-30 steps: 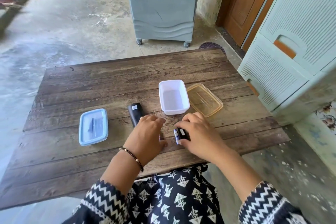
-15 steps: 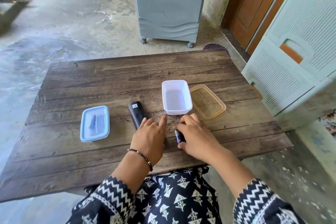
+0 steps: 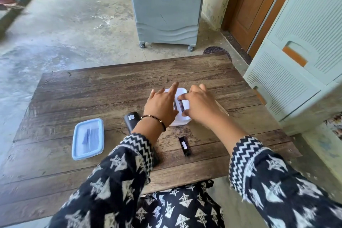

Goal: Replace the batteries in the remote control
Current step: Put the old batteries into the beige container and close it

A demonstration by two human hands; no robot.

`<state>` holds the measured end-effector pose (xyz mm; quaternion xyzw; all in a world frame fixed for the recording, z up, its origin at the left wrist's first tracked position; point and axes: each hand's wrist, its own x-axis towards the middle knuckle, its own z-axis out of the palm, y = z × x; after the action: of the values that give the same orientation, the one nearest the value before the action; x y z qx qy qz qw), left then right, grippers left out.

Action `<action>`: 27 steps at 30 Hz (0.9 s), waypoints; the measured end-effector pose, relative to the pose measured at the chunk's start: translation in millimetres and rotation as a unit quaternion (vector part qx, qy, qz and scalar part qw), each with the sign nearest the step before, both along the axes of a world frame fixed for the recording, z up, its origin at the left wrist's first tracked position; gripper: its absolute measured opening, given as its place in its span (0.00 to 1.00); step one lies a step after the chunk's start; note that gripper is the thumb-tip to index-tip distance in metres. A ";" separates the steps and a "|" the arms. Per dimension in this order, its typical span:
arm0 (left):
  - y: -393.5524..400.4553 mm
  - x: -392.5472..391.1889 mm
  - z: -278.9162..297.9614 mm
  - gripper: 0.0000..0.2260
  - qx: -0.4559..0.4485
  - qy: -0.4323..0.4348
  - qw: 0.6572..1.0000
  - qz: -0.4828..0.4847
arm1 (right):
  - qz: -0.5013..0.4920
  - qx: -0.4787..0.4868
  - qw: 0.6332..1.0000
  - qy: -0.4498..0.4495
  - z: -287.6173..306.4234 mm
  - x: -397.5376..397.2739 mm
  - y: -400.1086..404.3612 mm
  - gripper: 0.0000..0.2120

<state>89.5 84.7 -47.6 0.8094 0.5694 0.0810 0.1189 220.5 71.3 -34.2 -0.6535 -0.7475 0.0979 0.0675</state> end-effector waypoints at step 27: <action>-25.3 -13.8 -12.6 0.19 -0.068 -0.212 0.949 0.224 | -0.156 -0.103 0.982 0.005 -33.8 40.0 -12.9 0.39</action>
<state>75.7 59.4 -60.2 0.6149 0.7023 0.2362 0.2701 260.5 58.4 -68.0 -0.7652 -0.6217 0.1662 0.0182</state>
